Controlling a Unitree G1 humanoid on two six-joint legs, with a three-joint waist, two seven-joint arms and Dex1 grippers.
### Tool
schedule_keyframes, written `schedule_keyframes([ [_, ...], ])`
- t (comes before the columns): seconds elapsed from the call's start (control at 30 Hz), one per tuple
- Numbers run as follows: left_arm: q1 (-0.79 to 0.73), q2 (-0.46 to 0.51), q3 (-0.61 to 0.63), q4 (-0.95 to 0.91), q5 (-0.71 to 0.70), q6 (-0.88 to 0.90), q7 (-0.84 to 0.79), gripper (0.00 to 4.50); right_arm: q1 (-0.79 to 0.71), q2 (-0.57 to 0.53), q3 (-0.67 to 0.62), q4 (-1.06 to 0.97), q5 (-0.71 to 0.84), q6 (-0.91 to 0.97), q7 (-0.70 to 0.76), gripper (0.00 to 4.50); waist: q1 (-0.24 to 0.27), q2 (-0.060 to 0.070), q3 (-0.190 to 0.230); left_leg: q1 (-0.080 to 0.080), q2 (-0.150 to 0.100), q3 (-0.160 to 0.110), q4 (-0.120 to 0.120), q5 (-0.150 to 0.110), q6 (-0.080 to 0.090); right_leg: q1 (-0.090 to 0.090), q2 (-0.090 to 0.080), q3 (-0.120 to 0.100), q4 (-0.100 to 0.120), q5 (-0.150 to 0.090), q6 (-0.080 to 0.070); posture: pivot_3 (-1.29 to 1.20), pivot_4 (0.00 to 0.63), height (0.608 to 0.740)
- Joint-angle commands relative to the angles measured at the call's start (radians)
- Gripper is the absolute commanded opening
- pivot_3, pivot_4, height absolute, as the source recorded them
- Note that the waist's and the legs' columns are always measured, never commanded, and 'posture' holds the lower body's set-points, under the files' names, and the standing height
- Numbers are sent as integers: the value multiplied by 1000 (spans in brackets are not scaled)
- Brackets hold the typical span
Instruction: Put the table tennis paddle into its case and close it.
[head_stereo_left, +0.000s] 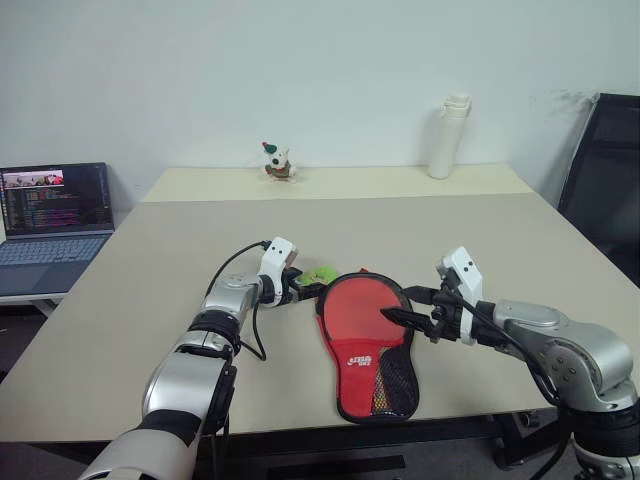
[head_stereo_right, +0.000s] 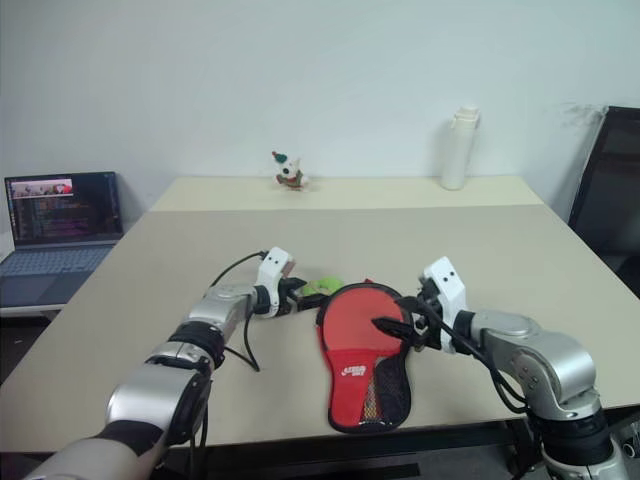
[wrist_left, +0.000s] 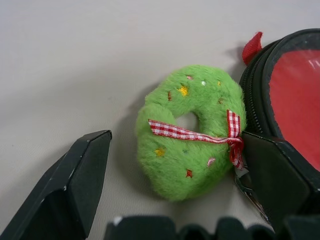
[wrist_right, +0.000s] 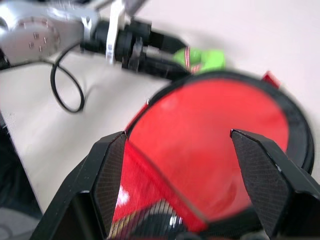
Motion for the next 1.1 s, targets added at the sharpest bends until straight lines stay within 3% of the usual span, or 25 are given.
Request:
schedule_keyframes([
  [0.03,0,-3,8,20,17,3,6,4444,-68,36,31,-23,-7,-58,-12,3629,0,0,0,0,0,0,0,0,0,0,0,0,0,0,0,0,150,740],
  [0.2,14,-12,21,8,11,4,-4,4444,-104,91,192,69,-130,-161,-23,3629,1,0,-1,0,0,0,0,0,0,0,0,0,0,0,0,0,150,740],
  [0.27,19,-15,24,2,12,4,-9,4067,-107,112,251,120,-188,-204,-32,3629,1,-1,-1,0,0,0,1,0,0,0,0,0,0,0,0,0,150,740],
  [0.4,30,-16,25,-17,13,8,-43,2776,-108,150,321,202,-275,-272,-45,3629,0,-1,-1,-1,0,0,0,0,0,0,-1,0,0,0,0,0,150,740],
  [0.6,38,-6,16,-36,35,-9,-45,618,-93,196,336,230,-304,-287,-38,3629,0,-1,-1,-1,0,0,0,0,0,0,-1,0,0,3,-4,0,150,740],
  [0.67,39,-5,17,-40,33,-7,-47,85,-90,212,341,257,-325,-296,-46,3629,0,-1,-1,0,0,0,1,0,0,0,0,0,0,3,-4,0,150,740],
  [0.97,33,-23,-1,-111,32,-3,-76,5,-41,231,368,415,-458,-374,-84,3629,0,-1,-1,-1,0,0,1,0,0,0,-1,0,0,3,-5,0,150,740],
  [1.1,-19,-16,-28,-77,85,-71,-12,5,-4,229,370,432,-472,-376,-70,3629,1,-2,-2,-1,0,0,1,0,0,0,-1,0,0,3,-5,0,150,740],
])
